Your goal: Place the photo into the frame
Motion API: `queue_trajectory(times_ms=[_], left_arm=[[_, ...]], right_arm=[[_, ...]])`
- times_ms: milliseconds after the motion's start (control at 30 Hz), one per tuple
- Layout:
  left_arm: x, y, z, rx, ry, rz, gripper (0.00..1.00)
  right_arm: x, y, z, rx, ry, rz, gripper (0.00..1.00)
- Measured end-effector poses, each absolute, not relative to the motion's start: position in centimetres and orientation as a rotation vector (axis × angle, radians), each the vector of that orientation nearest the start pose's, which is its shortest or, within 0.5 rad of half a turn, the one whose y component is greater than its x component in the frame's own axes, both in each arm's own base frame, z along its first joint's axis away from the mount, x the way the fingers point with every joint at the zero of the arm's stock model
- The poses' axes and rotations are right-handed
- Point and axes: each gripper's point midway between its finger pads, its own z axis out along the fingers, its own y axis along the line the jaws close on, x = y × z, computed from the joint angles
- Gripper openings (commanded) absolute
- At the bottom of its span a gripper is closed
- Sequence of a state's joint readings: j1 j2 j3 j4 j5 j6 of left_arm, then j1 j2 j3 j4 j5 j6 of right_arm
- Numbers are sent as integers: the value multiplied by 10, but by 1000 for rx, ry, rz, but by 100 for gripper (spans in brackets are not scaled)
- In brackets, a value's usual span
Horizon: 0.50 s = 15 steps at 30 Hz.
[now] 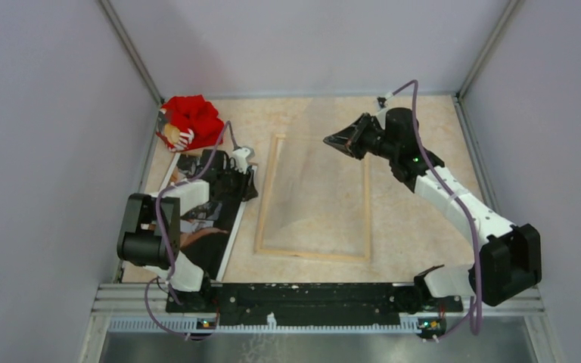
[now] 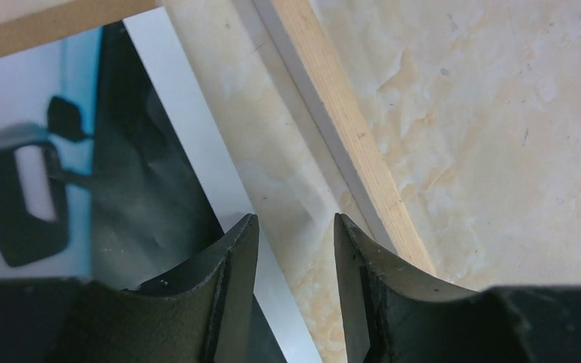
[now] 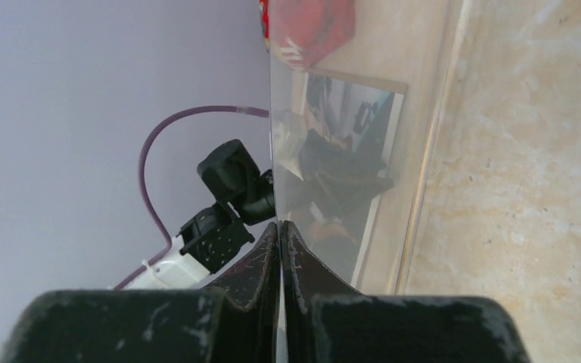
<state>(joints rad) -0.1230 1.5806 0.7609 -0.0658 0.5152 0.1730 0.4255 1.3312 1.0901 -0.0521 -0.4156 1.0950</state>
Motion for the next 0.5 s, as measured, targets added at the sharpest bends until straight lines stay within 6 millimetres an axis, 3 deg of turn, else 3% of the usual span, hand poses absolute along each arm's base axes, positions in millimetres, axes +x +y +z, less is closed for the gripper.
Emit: queue_trajectory(times_ms=[267, 500], left_arm=[[332, -138, 29, 671, 2313, -512, 47], [335, -136, 28, 691, 2307, -452, 47]], right_arm=[[332, 266, 286, 421, 2058, 1402, 0], [332, 270, 292, 385, 2027, 1424, 0]])
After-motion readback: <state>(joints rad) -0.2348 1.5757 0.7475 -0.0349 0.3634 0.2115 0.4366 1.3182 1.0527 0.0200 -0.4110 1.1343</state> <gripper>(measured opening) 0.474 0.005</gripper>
